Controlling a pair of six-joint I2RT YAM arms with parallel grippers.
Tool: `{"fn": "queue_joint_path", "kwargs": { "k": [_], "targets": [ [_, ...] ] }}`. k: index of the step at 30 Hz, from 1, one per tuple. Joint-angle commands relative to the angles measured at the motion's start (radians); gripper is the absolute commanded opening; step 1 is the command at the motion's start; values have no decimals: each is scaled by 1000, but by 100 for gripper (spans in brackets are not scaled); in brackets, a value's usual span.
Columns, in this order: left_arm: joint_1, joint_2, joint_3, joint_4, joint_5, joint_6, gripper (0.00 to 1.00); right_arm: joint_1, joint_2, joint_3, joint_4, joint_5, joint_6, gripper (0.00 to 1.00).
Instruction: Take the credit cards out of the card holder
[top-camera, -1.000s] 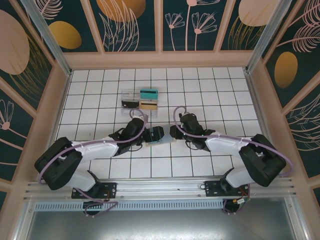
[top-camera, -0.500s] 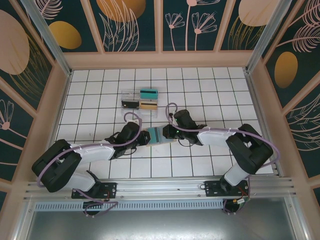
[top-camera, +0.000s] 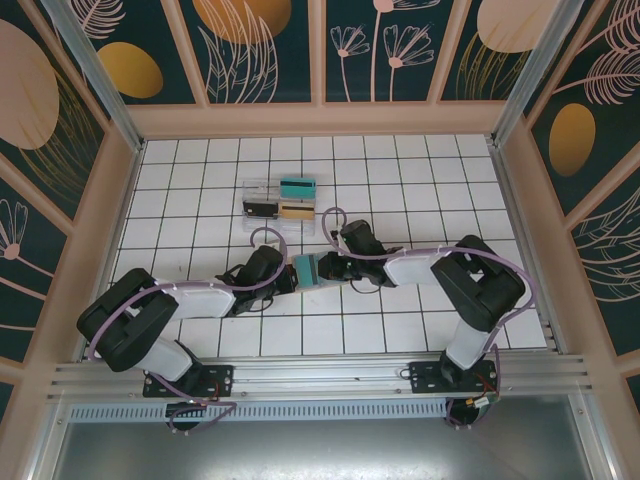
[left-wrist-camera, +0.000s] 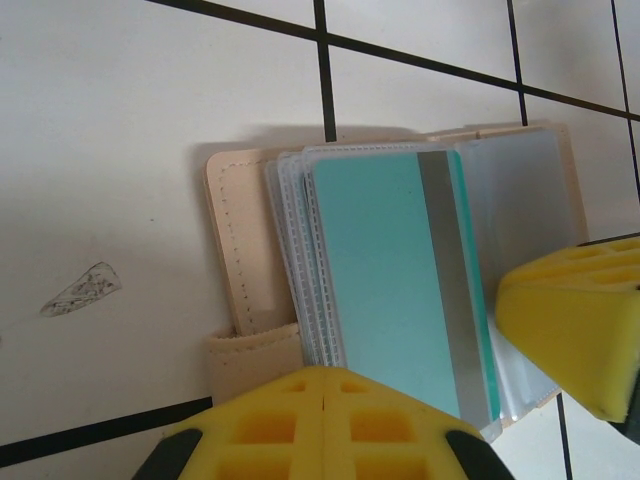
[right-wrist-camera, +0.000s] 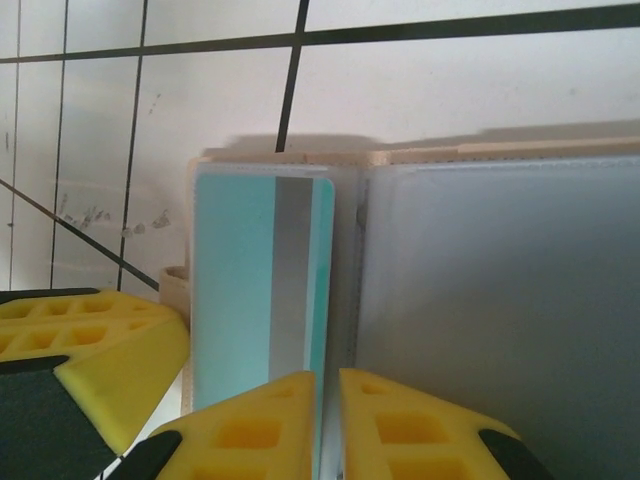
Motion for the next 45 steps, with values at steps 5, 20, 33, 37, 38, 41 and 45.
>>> {"fn": "queue_joint_path", "kwargs": {
  "k": [5, 20, 33, 37, 38, 41, 45],
  "targets": [
    [6, 32, 4, 20, 15, -7, 2, 5, 40, 39, 22, -25, 16, 15],
    [6, 42, 7, 18, 24, -9, 0, 4, 43, 30, 56, -78, 25, 0],
    [6, 33, -2, -29, -17, -13, 0, -73, -31, -60, 42, -56, 23, 0],
    [7, 33, 2, -24, -9, -14, 0, -71, -22, -55, 60, -72, 29, 0],
    [6, 33, 5, -26, -9, -13, 0, -68, -20, -49, 62, -79, 31, 2],
    [7, 33, 8, -30, -8, -10, 0, -55, -11, -31, 64, -88, 31, 12],
    [6, 35, 8, -29, -6, -10, 0, -44, -10, -17, 75, -95, 35, 19]
  ]
}}
